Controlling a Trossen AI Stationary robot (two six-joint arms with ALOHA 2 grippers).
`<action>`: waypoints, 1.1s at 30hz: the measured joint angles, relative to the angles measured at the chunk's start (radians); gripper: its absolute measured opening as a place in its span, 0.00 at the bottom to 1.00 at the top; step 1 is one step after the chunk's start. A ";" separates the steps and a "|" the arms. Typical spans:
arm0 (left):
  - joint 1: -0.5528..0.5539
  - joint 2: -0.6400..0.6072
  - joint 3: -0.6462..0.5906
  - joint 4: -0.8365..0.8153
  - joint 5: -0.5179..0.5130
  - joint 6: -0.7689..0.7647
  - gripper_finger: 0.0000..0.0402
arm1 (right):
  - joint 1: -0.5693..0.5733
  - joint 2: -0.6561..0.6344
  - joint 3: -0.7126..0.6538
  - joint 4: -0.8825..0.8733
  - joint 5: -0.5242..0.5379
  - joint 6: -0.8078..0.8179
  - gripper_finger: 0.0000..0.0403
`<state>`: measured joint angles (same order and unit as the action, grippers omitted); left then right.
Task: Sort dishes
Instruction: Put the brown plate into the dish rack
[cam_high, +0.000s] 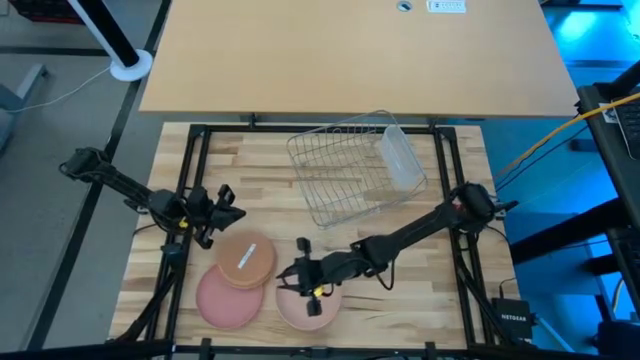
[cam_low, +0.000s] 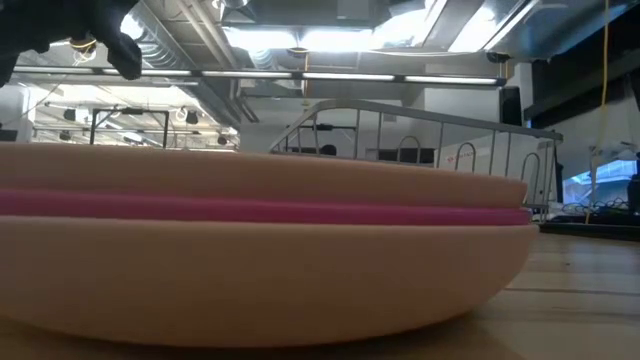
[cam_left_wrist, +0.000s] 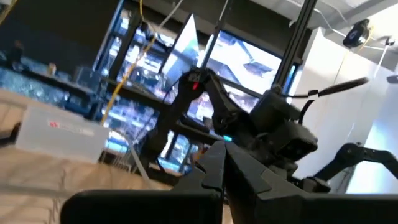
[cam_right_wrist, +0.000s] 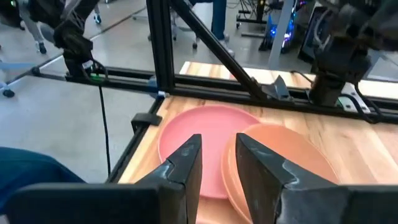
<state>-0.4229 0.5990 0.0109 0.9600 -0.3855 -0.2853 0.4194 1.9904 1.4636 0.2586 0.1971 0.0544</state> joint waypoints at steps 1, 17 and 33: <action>0.000 0.000 0.000 -0.014 0.001 -0.022 0.00 | 0.000 0.006 0.008 0.000 0.000 0.000 0.26; 0.000 0.000 0.000 -0.068 -0.010 0.001 0.00 | 0.000 0.147 0.026 0.157 -0.058 0.241 0.26; 0.000 -0.001 0.000 -0.168 -0.013 -0.067 0.00 | -0.022 0.233 0.236 -0.134 -0.241 0.180 0.26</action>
<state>-0.4229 0.5983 0.0113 0.7918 -0.3985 -0.3526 0.3978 2.2238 1.6994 0.1248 -0.0443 0.2345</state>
